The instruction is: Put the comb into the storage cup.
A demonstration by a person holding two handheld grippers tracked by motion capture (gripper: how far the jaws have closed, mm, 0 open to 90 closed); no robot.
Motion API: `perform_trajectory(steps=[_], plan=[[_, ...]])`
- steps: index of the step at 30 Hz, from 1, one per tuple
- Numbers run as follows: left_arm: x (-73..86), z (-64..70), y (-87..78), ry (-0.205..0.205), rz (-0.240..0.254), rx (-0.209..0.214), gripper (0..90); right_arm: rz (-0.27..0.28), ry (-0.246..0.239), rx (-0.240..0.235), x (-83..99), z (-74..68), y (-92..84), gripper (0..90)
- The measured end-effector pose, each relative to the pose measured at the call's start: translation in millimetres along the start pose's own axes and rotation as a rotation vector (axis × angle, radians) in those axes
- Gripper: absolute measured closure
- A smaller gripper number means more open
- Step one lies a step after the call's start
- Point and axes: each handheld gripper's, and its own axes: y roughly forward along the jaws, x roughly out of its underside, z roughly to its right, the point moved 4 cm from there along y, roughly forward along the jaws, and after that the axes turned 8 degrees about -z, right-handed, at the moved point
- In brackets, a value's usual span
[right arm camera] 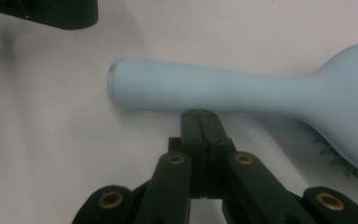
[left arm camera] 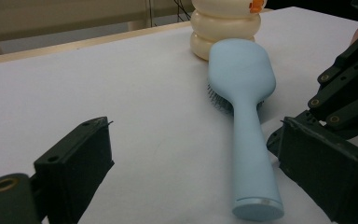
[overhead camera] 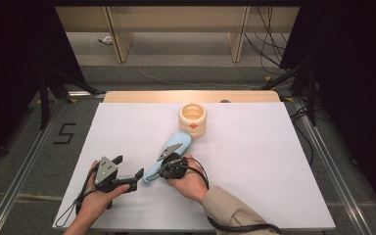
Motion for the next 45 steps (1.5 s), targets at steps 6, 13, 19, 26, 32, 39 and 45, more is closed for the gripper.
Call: perform_trajectory(steps=[6, 13, 19, 26, 32, 39, 45], plan=[[0.5, -0.1, 0.1, -0.002, -0.003, 0.000, 9.8, 0.020, 0.012, 0.000, 1.1, 1.6, -7.2, 80.6], [0.7, -0.4, 0.0, -0.002, -0.004, -0.001, 10.1, 0.055, 0.029, 0.012, 4.9, 6.2, -19.6, 64.1], [0.7, -0.9, -0.2, -0.004, -0.002, -0.001, 10.4, 0.122, 0.069, 0.014, 13.5, 12.4, -32.6, 40.4], [0.8, -0.7, 0.0, 0.000, -0.003, -0.004, 10.4, 0.190, 0.086, 0.023, 33.3, 23.9, -57.6, 24.0], [1.0, -0.5, 0.1, 0.001, -0.005, -0.004, 10.2, 0.261, 0.106, 0.052, 55.1, 35.1, -81.5, 17.6], [1.1, -0.6, 0.1, 0.001, -0.005, -0.002, 10.2, 0.301, 0.151, 0.105, 85.3, 48.5, -107.5, 16.6], [1.2, -0.4, 0.3, 0.004, -0.007, -0.004, 10.2, 0.313, 0.191, 0.157, 114.6, 59.3, -125.4, 16.6]])
